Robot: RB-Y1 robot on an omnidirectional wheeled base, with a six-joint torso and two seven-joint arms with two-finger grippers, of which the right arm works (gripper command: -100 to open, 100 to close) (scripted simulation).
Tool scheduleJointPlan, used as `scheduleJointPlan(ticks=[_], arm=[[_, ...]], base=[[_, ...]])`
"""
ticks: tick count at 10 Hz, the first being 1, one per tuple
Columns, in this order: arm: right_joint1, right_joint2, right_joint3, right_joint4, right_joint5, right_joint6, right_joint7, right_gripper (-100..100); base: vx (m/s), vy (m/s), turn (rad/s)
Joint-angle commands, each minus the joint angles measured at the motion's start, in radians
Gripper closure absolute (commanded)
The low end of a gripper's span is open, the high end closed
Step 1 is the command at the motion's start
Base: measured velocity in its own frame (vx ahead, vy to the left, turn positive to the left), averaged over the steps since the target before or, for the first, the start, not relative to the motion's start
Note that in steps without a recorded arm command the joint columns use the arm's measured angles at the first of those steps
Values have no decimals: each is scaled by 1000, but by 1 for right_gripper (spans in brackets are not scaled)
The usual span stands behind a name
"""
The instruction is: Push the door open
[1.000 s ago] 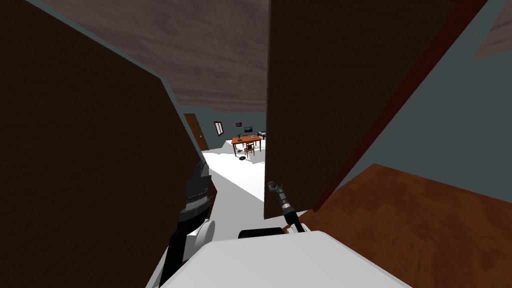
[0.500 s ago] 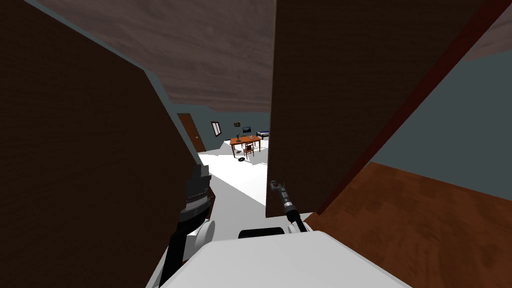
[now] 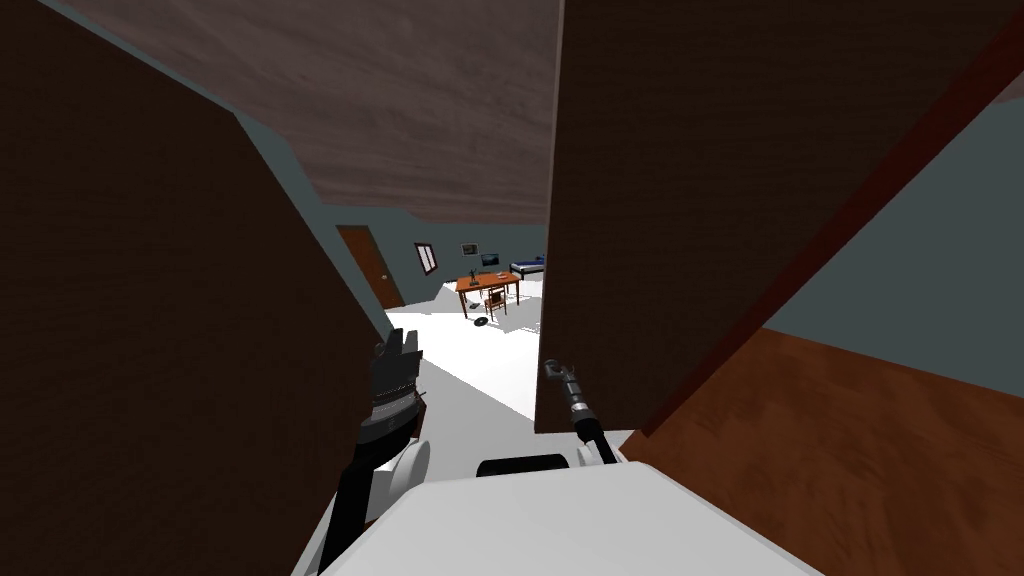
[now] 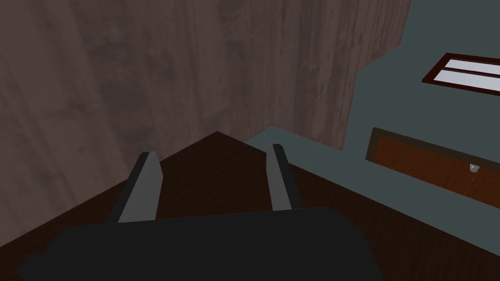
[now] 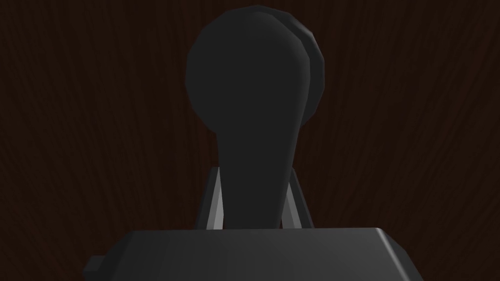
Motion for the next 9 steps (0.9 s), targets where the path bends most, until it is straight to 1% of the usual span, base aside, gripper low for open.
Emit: scheduleJointPlan(ticks=[1,4,7,8,9], arm=[[-20,-5,-28,21,-11,-13,2,100],[-29,12,-63,31,-24,-13,12,100],[-36,31,-90,40,-35,-13,21,100],[-30,22,-90,40,-34,-11,20,100],[-33,12,-106,38,-42,-12,24,100]], base=[[155,121,-75],[177,111,-83],[175,67,-56],[68,18,-27],[128,41,-40]])
